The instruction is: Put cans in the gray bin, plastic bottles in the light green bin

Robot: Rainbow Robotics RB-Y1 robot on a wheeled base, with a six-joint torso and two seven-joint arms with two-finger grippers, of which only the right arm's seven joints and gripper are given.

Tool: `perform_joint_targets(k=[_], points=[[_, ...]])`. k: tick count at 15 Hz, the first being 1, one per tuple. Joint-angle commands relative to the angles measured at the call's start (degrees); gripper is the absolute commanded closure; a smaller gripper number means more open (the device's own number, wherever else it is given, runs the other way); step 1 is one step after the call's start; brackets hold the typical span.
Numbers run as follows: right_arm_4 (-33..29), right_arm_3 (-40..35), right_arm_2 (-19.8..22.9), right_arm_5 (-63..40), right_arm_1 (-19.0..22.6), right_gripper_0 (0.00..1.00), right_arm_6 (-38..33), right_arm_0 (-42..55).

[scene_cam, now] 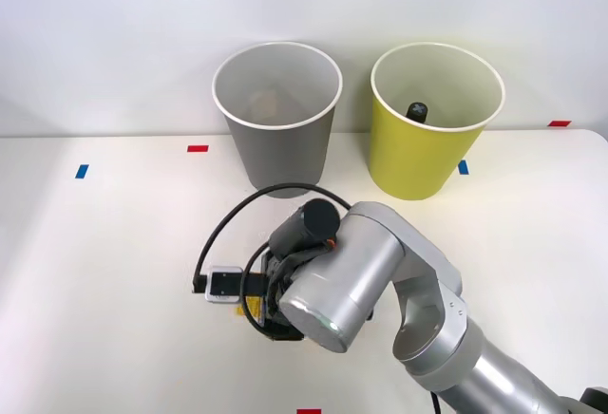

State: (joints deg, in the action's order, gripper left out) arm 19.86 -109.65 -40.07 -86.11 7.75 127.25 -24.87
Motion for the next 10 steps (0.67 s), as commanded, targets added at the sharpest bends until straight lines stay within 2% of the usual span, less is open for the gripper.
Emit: perform_joint_targets(k=[1, 5, 8, 10], points=[[4.75, -4.16, 4.03, 2.35, 2.0, 1.0, -0.6, 0.0], [11.87, -10.93, 9.48, 3.84, 3.94, 1.0, -2.89, 1.76], [20.22, -16.29, 13.61, 7.27, 5.43, 1.0, -10.01, 4.66], [24.27, -18.49, 16.77, 8.94, 5.69, 1.0, -10.27, 6.15]])
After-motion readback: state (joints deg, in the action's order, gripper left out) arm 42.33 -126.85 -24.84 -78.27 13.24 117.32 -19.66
